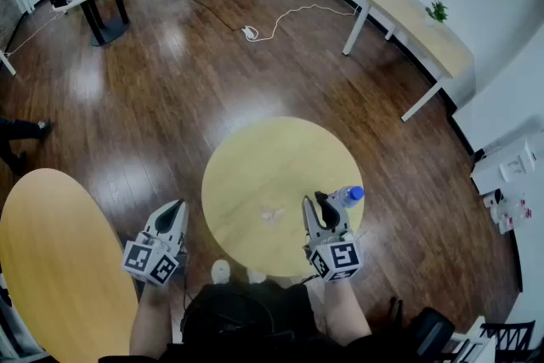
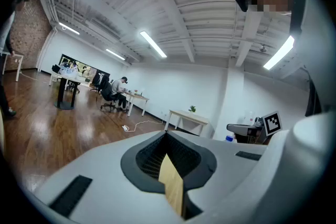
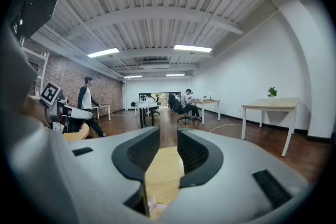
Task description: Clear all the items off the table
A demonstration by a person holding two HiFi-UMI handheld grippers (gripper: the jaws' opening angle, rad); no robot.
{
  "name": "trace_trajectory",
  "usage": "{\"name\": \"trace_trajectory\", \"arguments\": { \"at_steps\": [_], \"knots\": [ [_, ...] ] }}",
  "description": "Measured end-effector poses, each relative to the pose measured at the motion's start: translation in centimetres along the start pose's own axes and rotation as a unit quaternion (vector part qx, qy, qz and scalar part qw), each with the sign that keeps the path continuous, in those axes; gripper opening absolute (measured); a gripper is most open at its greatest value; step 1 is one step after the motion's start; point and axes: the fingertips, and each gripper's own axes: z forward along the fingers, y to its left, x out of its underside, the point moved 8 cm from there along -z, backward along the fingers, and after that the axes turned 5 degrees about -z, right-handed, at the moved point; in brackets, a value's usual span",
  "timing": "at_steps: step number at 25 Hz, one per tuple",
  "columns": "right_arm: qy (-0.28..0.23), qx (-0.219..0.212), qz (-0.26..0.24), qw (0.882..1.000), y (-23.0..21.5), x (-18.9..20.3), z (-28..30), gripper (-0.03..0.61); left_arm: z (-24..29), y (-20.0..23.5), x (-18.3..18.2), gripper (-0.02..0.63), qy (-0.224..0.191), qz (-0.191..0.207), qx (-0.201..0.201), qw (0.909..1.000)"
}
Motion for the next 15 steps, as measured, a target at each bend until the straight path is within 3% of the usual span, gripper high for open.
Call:
{"name": "trace_trajectory", "arguments": {
  "at_steps": [7,15],
  "knots": [
    [0.091,-0.041,-0.009,0.995,1.4,6.8,4.9,0.109,1.5,2.5,5.3,-0.008,0.038,-0.029,-0.039,0.9981],
    [0.171,-0.077,-0.012,0.982,1.4,12.6,6.5,0.107,1.0,3.3,10.3,-0.008,0.084,-0.060,-0.080,0.9914]
  ]
}}
